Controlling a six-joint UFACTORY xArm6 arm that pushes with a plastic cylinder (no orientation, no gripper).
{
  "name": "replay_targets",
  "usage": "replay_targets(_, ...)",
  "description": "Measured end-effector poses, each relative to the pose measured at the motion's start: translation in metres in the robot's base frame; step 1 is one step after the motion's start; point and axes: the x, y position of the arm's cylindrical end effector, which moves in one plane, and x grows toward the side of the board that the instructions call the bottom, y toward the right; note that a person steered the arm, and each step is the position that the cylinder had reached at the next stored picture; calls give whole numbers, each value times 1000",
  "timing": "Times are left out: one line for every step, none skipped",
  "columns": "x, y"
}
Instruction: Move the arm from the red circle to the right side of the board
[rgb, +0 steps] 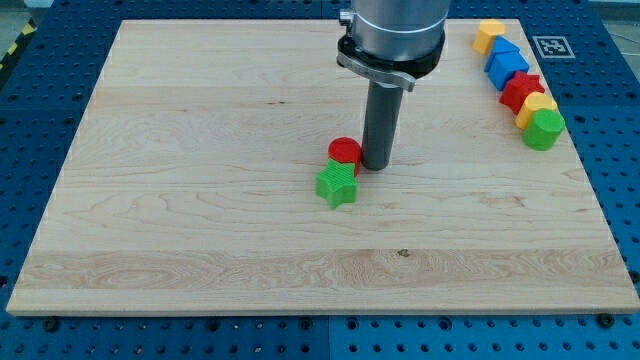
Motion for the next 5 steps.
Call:
replay_targets(-2, 0)
replay_targets(-6, 9)
replay_targets(-2, 27)
replay_targets(3, 41)
replay_targets(5, 44)
